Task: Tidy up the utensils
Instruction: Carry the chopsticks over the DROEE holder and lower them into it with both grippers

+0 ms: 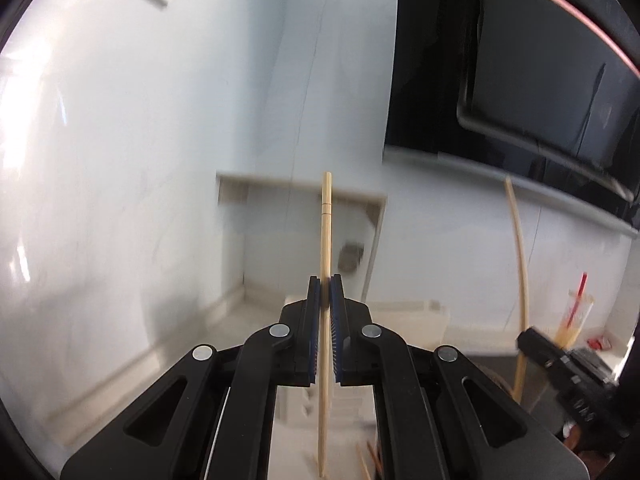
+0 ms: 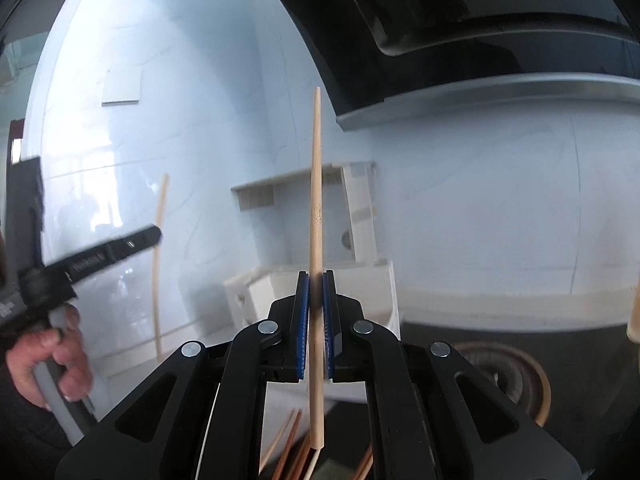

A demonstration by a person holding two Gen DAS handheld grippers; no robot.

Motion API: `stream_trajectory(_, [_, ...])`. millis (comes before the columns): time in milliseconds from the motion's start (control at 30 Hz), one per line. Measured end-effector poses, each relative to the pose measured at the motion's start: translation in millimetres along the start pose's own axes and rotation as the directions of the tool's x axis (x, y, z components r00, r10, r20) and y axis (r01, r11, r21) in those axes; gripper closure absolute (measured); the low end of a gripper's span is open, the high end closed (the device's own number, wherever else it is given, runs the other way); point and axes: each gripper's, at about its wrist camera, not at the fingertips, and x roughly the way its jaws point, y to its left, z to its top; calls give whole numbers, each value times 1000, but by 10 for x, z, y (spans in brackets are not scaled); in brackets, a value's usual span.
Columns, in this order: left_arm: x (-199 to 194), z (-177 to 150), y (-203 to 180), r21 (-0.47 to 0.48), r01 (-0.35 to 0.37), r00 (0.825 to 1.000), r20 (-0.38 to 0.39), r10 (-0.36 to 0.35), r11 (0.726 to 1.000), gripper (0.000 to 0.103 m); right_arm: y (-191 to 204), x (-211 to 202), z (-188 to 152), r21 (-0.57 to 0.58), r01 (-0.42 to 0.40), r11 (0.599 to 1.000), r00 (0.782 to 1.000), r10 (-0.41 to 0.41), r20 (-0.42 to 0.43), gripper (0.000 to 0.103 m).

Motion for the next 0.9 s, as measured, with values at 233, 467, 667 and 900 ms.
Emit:
stream_trajectory(233, [175,344,-47,32,28,993,111,-31,999,98,-89,356,133,-2,-13,1000,1000,13,20,96])
stream_trajectory(467, [504,498,-150,84,22,981,188,-38,996,98,-123,661,245,41,-37,998,999,35,36,95])
stream_trajectory(667, [846,469,-57,81,30,984,175,-44,996,98,-120,854,264,16,-22,1000,999,21,41,95])
stream_trajectory(900, [1111,302,153,26,24,990,141,-27,999,98,-253,1009,240,23,6,1000,999,-7,35,95])
